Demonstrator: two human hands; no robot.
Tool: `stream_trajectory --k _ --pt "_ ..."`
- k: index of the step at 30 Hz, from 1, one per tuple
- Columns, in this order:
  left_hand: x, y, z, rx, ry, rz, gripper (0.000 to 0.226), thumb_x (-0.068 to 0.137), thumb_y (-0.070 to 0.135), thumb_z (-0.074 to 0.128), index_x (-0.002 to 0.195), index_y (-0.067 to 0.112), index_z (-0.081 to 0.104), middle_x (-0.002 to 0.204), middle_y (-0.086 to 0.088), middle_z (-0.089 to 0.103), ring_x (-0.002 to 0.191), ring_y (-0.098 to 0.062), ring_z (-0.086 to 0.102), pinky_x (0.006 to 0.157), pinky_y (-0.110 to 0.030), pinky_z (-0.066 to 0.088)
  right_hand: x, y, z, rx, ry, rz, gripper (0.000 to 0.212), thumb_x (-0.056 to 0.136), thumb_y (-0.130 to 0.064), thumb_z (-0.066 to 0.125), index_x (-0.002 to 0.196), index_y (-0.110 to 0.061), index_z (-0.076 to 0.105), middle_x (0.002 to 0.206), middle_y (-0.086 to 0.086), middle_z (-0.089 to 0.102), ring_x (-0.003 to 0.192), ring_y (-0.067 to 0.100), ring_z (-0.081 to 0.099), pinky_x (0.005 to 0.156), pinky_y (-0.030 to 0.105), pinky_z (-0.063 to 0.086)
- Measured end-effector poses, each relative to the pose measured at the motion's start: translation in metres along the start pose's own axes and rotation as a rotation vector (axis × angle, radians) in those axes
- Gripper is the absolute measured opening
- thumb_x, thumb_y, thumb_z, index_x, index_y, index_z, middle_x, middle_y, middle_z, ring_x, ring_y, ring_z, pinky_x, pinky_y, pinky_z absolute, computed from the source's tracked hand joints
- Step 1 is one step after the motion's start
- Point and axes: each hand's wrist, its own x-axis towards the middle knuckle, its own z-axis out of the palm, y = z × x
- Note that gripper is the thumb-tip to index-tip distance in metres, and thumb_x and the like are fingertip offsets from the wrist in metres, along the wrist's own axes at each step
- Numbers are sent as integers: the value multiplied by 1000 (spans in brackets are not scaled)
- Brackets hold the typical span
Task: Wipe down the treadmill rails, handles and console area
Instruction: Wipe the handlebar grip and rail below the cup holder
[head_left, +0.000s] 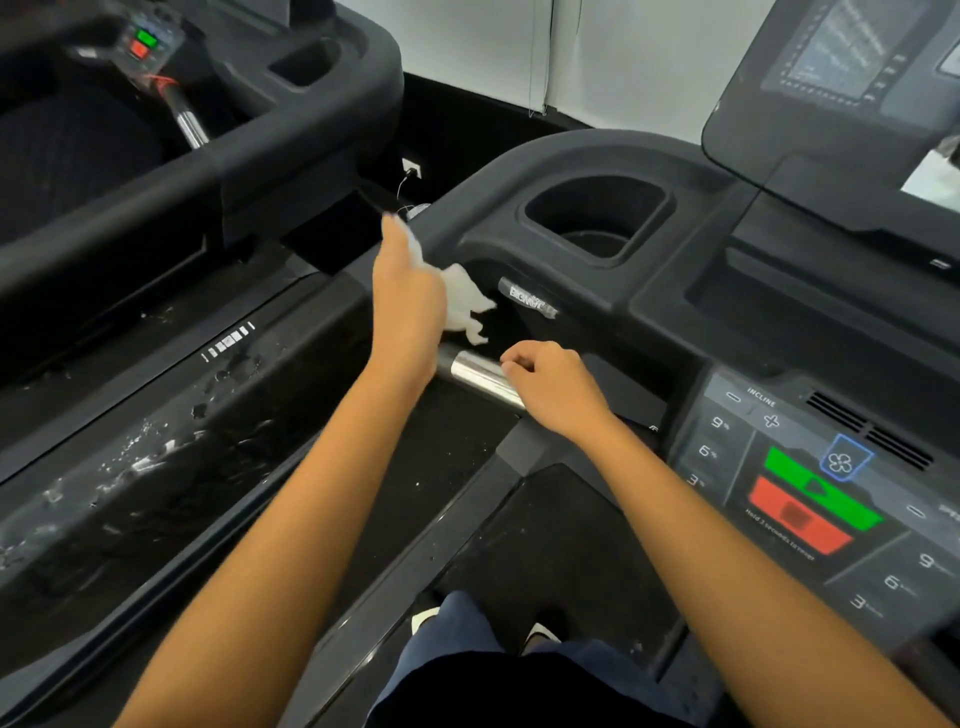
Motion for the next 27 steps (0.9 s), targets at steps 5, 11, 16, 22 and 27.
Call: stream_trajectory --k 5,11,16,22,27 --pt "74 -18 26 726 -269 542 75 94 -2 41 150 0 -9 160 -17 -8 146 -19 10 115 -15 13 -1 -1 2 -40 15 14 23 99 -32 46 111 -26 63 80 -7 64 68 9 59 57 27 47" --pt "127 -74 46 1566 -375 660 75 92 8 46 148 -7 -2 157 -28 -6 147 -38 -7 120 -47 8 4 -1 4 -84 1 63 25 98 -36 44 113 -27 62 81 -7 63 75 13 60 62 29 45" --pt "131 -60 44 1678 -447 710 76 91 8 43 148 -7 -6 157 -27 -7 147 -37 -7 120 -45 9 18 -10 12 -80 -12 127 24 97 -37 43 111 -28 61 82 -7 65 78 16 62 70 33 50" --pt "114 -70 3 1838 -560 839 79 89 13 36 146 -6 -14 158 -24 -9 147 -34 -8 119 -43 15 25 -17 17 -51 27 183 41 98 -37 43 138 -30 43 103 -9 66 88 15 58 74 34 44" --pt "96 -71 -32 1986 -602 901 72 94 17 30 147 -5 -13 158 -23 -10 148 -31 -9 120 -42 12 28 -22 22 -23 86 182 51 97 -35 45 146 -27 30 117 -2 64 104 21 60 80 37 45"
